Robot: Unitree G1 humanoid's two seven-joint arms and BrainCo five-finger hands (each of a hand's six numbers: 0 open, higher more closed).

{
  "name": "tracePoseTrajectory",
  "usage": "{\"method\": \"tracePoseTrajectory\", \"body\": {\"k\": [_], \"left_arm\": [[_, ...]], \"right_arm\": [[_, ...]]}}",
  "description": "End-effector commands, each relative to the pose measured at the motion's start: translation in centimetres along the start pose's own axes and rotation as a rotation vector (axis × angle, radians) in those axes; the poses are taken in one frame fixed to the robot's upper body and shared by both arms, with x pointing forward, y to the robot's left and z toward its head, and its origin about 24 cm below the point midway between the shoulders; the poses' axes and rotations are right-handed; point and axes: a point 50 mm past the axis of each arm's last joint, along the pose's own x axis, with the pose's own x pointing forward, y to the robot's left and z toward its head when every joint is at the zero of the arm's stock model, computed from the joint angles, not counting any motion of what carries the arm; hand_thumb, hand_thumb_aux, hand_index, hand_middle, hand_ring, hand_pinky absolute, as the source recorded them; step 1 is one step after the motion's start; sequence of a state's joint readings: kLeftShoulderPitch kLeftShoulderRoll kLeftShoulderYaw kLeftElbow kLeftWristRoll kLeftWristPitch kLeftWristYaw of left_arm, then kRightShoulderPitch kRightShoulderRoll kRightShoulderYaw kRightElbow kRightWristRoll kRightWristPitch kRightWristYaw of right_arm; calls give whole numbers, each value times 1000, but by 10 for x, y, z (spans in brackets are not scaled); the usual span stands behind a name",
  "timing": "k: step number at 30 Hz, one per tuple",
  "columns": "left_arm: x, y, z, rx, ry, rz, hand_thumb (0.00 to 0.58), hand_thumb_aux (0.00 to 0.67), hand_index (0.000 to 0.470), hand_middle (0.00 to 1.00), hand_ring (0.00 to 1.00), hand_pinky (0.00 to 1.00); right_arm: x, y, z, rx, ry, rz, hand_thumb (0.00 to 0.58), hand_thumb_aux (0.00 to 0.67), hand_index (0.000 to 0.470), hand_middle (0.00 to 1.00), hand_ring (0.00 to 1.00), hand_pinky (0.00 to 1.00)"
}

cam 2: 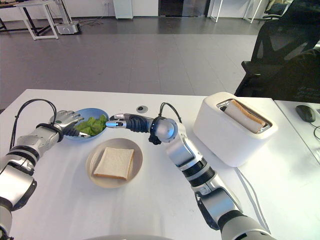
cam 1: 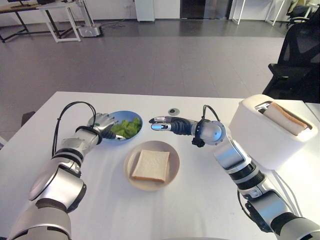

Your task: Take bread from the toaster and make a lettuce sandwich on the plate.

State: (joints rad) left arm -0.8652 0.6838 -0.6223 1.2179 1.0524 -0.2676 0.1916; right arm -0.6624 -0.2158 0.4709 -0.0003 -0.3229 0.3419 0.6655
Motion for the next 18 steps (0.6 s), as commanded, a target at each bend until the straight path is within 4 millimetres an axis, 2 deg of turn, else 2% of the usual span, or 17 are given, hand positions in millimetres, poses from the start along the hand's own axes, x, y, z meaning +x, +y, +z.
{"method": "tracePoseTrajectory", "body": {"k": [1, 10, 18], "left_arm": [[4, 2, 8, -37, -29, -22, 580, 670, 470, 0, 0, 0], [2, -18, 21, -206, -38, -98, 580, 670, 470, 0, 0, 0], [3, -10, 17, -212, -41, -63, 580, 670, 470, 0, 0, 0]], "right_arm": [[-2, -1, 0, 24, -10, -12, 0, 0, 0, 0, 0, 0], [-1, -3, 3, 34, -27, -32, 0, 0, 0, 0, 0, 0], [0, -3, 1, 37, -21, -35, 0, 0, 0, 0, 0, 0]]}}
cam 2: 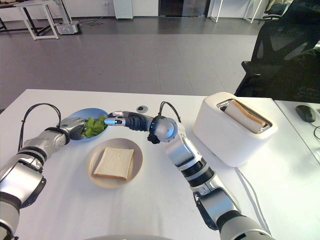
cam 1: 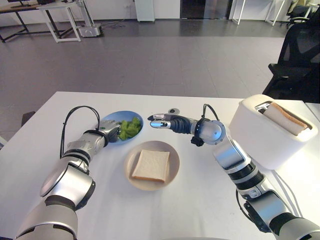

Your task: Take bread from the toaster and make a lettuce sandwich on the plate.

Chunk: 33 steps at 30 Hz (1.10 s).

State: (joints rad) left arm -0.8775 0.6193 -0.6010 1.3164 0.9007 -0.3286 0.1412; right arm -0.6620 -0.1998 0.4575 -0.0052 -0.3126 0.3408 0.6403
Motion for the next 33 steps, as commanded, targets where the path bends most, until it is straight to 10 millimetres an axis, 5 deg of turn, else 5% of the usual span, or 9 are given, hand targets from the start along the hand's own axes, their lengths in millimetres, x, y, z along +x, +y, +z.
{"method": "tracePoseTrajectory", "body": {"k": [1, 9, 19, 24, 33], "left_arm": [[-1, -1, 1, -5, -14, -9, 580, 670, 470, 0, 0, 0], [-3, 9, -2, -5, -68, -16, 580, 670, 470, 0, 0, 0], [-16, 67, -1, 24, -222, 109, 580, 670, 470, 0, 0, 0], [-27, 84, 14, 10, -309, 137, 580, 670, 470, 0, 0, 0], [-62, 77, 57, -93, -499, 32, 580, 670, 470, 0, 0, 0]], "right_arm": [[-1, -1, -3, 19, 4, -3, 0, 0, 0, 0, 0, 0], [0, -1, -5, 18, 12, -2, 0, 0, 0, 0, 0, 0], [1, -2, -8, 8, 21, -1, 0, 0, 0, 0, 0, 0], [1, -2, -9, 7, 25, -4, 0, 0, 0, 0, 0, 0], [-1, -5, -12, 9, 39, -22, 0, 0, 0, 0, 0, 0]]}}
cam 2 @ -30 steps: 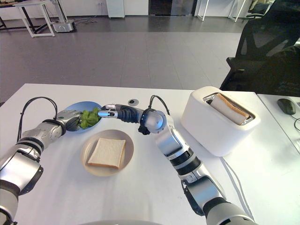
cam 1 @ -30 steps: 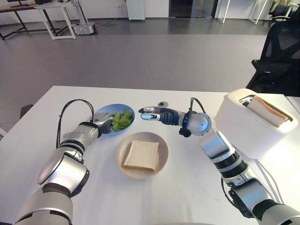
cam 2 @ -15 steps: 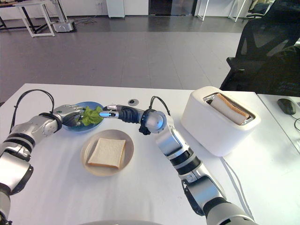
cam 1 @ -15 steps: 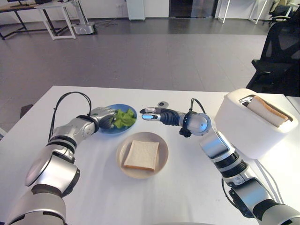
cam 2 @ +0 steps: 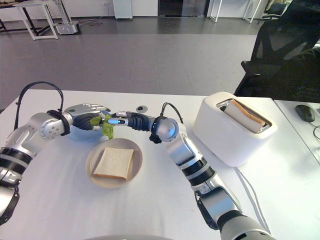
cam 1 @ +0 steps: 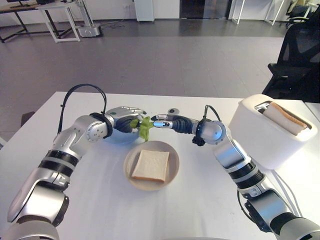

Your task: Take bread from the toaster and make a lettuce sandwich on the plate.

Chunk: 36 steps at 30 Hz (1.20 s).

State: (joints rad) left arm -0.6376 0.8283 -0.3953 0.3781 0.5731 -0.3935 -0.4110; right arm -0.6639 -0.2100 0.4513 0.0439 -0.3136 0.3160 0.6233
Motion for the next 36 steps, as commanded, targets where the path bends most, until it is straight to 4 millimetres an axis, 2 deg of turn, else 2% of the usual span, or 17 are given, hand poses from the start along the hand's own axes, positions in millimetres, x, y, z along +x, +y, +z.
{"method": "tracePoseTrajectory", "body": {"k": [1, 5, 16, 19, 24, 29, 36], "left_arm": [[-12, -5, 16, -45, -41, -46, 580, 670, 470, 0, 0, 0], [-21, -9, 30, -120, -91, -81, 580, 670, 470, 0, 0, 0], [-28, 15, 45, -245, -122, 63, 580, 670, 470, 0, 0, 0], [-27, 7, 47, -251, -117, 24, 580, 670, 470, 0, 0, 0], [-21, -24, 39, -279, -84, -99, 580, 670, 470, 0, 0, 0], [-22, -24, 49, -322, -141, -100, 580, 670, 470, 0, 0, 0], [-25, -37, 40, -320, -91, -177, 580, 670, 470, 0, 0, 0]], "right_arm": [[-2, -3, -2, 5, 12, -12, 0, 0, 0, 0, 0, 0], [-1, -3, -4, 5, 18, -10, 0, 0, 0, 0, 0, 0], [0, 1, -7, -2, 31, 4, 0, 0, 0, 0, 0, 0], [-1, 1, -7, -2, 31, 5, 0, 0, 0, 0, 0, 0], [-2, 1, -9, 4, 39, -3, 0, 0, 0, 0, 0, 0], [-2, 0, -9, 4, 41, -4, 0, 0, 0, 0, 0, 0], [-2, 0, -8, 6, 40, -4, 0, 0, 0, 0, 0, 0]]}}
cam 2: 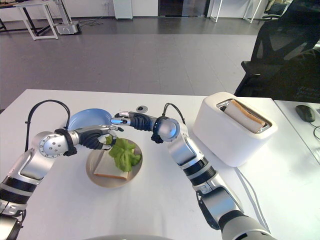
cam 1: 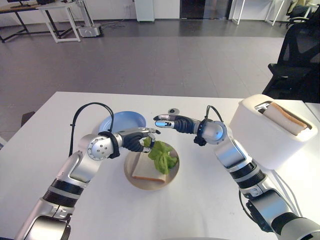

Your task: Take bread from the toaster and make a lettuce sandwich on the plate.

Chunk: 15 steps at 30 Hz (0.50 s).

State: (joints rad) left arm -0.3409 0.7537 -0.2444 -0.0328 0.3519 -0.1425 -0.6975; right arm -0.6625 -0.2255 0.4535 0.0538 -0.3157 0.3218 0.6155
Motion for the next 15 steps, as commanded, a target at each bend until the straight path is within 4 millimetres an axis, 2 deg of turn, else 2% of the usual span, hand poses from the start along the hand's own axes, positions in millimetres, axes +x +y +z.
{"method": "tracePoseTrajectory", "body": {"k": [1, 15], "left_arm": [[-2, -8, -8, 7, 42, -62, 580, 670, 470, 0, 0, 0], [-12, -9, -26, 112, 175, -104, 580, 670, 470, 0, 0, 0]], "right_arm": [[-1, 1, -2, 6, 11, 3, 0, 0, 0, 0, 0, 0], [1, 3, 1, 6, -7, 25, 0, 0, 0, 0, 0, 0]]}}
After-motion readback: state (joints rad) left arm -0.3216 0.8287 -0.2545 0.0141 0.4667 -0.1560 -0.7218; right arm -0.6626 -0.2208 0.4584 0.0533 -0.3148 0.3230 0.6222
